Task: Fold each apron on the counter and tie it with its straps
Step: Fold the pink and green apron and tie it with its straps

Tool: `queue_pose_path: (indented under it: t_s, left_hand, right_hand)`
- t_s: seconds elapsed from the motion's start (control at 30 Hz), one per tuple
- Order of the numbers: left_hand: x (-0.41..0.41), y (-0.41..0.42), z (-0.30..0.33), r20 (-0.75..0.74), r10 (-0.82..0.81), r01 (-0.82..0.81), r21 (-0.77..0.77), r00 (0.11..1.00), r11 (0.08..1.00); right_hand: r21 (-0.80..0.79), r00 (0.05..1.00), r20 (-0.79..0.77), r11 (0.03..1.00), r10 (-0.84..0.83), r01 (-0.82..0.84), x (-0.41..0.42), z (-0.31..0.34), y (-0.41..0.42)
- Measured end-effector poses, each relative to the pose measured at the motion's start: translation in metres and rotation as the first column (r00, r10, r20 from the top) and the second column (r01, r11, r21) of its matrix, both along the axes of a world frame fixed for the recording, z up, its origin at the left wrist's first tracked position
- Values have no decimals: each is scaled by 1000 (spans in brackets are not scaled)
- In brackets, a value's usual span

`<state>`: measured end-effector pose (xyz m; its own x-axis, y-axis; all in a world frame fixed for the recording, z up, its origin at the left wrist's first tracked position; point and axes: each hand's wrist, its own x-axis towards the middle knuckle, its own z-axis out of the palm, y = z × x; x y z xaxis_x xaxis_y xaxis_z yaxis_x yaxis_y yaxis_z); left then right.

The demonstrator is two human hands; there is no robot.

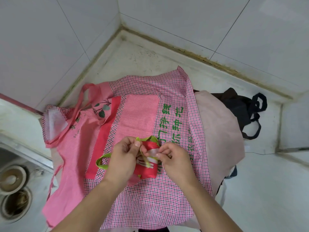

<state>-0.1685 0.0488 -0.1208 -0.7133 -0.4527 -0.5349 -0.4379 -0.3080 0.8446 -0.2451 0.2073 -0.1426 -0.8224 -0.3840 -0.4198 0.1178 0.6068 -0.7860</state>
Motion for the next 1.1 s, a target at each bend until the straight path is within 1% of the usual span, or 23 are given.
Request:
queue_pose_path:
  t_s: [0.07,0.13,0.23,0.3,0.37,0.43,0.47,0.53,0.63,0.7,0.77,0.9,0.97,1.03,1.1]
  left_hand:
    - [-1,-1,-2,18,-52,53,-58,998,997]
    - [-3,-5,-7,39,-78,83,-131,996,988]
    - [-3,-18,-17,77,-140,154,-223,987,963]
    - [-2,-23,-19,120,-238,265,-321,964,909]
    - [-2,-20,-18,211,-343,402,-484,916,777]
    - [-4,-14,-16,294,-387,486,-571,874,662]
    - [-5,-12,-14,323,-406,518,-588,855,621]
    - [-8,-10,-10,342,-452,561,-612,823,558]
    - [-12,-9,-2,353,-512,603,-633,783,486]
    - [-13,-8,0,358,-547,636,-596,757,490]
    - [-12,-7,-2,342,-568,649,-553,748,522]
    - [-6,-9,-12,254,-589,636,-422,767,646]
    - [-4,-7,-13,225,-597,635,-354,770,686]
    - [-2,-2,-12,210,-595,629,-327,776,705]
    - [-1,1,-12,205,-535,572,-342,820,746]
  right_hand:
    - [64,984,-101,988,146,-140,-2,2,1]
    - [102,942,-162,954,295,-281,-6,1,2]
    - [221,846,-192,862,497,-456,-15,-4,11]
    - [311,793,-171,796,584,-519,-19,-6,16]
    - [367,772,-155,761,617,-535,-21,0,16]
    - [398,744,-174,737,646,-547,-21,9,11]
    - [389,736,-186,736,651,-553,-21,16,8]
    - [312,747,-203,765,633,-563,-20,28,0]
    - [224,774,-165,788,611,-574,-15,36,-12]
    - [190,807,-161,820,568,-539,-14,32,-17]
    - [153,861,-146,871,486,-466,-15,25,-22]
    - [75,950,-131,959,282,-275,-16,12,-29]
    - [17,988,-64,990,139,-138,-15,9,-30]
    - [-23,999,8,999,37,-37,-13,7,-30]
    - [-21,999,21,999,25,-24,-12,7,-31]
